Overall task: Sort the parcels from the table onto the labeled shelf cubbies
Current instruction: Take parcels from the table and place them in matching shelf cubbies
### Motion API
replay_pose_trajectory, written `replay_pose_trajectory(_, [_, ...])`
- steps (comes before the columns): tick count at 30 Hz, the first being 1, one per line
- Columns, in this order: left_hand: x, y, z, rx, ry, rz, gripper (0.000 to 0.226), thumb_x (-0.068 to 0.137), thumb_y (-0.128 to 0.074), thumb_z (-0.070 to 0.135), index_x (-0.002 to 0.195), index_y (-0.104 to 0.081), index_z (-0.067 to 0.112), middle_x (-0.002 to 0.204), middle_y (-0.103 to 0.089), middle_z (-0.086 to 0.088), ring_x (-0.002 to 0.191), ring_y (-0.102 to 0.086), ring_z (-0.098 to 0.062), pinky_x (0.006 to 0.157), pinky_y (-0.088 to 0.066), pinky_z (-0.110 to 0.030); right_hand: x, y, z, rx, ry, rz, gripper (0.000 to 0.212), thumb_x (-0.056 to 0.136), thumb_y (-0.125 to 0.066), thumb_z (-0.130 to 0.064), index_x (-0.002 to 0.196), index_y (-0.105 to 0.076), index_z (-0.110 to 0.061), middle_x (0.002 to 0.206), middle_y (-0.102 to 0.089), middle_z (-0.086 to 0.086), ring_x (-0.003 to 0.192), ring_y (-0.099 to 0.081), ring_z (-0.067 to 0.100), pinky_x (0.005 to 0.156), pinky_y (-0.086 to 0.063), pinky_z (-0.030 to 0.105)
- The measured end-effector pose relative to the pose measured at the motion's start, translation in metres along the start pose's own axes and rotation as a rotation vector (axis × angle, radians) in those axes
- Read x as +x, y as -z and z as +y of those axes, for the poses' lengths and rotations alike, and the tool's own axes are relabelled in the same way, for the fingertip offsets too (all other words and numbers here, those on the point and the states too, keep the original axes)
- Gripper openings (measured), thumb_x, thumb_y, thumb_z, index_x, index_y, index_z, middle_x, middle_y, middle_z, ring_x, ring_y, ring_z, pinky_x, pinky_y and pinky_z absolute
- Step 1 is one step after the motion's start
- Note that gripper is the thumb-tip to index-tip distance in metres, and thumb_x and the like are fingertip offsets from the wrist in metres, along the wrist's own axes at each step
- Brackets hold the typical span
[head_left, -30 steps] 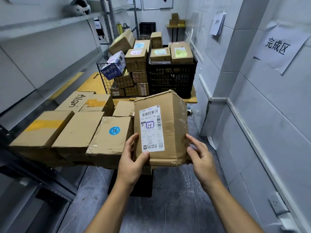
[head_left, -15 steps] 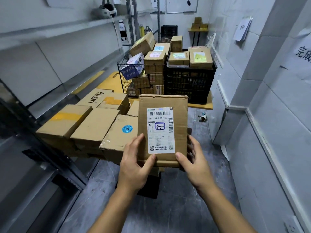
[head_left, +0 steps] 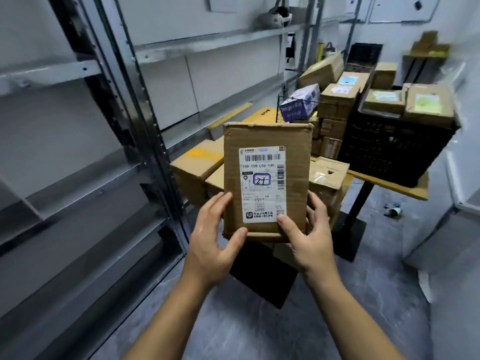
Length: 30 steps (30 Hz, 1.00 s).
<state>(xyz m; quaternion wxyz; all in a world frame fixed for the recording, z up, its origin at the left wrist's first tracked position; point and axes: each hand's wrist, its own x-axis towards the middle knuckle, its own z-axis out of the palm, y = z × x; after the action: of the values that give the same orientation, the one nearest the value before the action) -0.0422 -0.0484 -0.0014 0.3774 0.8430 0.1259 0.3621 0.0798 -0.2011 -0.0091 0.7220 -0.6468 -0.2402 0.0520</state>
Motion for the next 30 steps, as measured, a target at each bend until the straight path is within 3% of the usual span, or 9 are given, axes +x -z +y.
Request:
replay_pose_trajectory(8, [-0.071,0.159,-0.027,0.246,0.200,0.159,0.060,0.085,-0.061,0.040,0.142,-0.043,0.027,0.133,-0.048,0.014,0.122,-0.046,0.001,0.098,-0.033,-0.008,-0.044,-0.118,-0.012,0.082,-0.037,-0.236,0.063,0.086,-0.078,-0.026,0.137,-0.045,-0.046,0.131,-0.063,-0.006,0.122,-0.061,0.010,0.104,-0.052,0.042])
replay_pose_trajectory(15, [-0.199,0.353,-0.054,0.756,0.516,0.107,0.057,0.091,-0.060,0.038,0.142,-0.044,0.020,0.138,-0.049,-0.003,0.126,-0.044,-0.025,0.107,-0.036,-0.041,-0.144,-0.256,-0.039,0.213,-0.079,-0.491,0.059,0.088,-0.077,-0.024,0.131,-0.048,-0.051,0.121,-0.067,-0.015,0.115,-0.065,0.007,0.099,-0.055,0.040])
replay_pose_trajectory(18, [-0.261,0.422,-0.053,0.985,0.671,0.069,0.059,0.093,-0.052,0.047,0.145,-0.037,0.025,0.142,-0.045,-0.001,0.127,-0.042,-0.026,0.103,-0.035,-0.041,-0.196,-0.317,-0.048,0.277,-0.113,-0.593,0.060,0.089,-0.076,-0.020,0.138,-0.047,-0.041,0.124,-0.067,-0.006,0.114,-0.066,0.012,0.101,-0.053,0.047])
replay_pose_trajectory(22, [-0.338,0.491,-0.040,1.153,0.858,0.036,0.059,0.094,-0.046,0.051,0.145,-0.035,0.026,0.142,-0.044,0.000,0.126,-0.042,-0.026,0.100,-0.036,-0.041,-0.265,-0.389,-0.061,0.357,-0.177,-0.710,0.055,0.092,-0.072,-0.015,0.134,-0.048,-0.040,0.124,-0.068,-0.001,0.114,-0.067,0.019,0.099,-0.052,0.056])
replay_pose_trajectory(25, [-0.387,0.530,-0.032,1.217,0.964,0.051,0.057,0.094,-0.044,0.052,0.144,-0.037,0.025,0.139,-0.045,0.000,0.124,-0.043,-0.026,0.099,-0.037,-0.041,-0.311,-0.435,-0.069,0.359,-0.191,-0.841,0.062,0.091,-0.074,-0.020,0.142,-0.042,-0.034,0.127,-0.067,0.000,0.117,-0.066,0.022,0.099,-0.052,0.056])
replay_pose_trajectory(30, [-0.445,0.582,-0.023,1.244,1.094,0.132,0.057,0.092,-0.044,0.052,0.142,-0.037,0.026,0.135,-0.048,-0.001,0.120,-0.045,-0.026,0.096,-0.038,-0.042,-0.381,-0.502,-0.086,0.336,-0.190,-1.043,0.065,0.089,-0.076,-0.031,0.144,-0.040,-0.037,0.129,-0.065,-0.005,0.118,-0.065,0.018,0.099,-0.054,0.051])
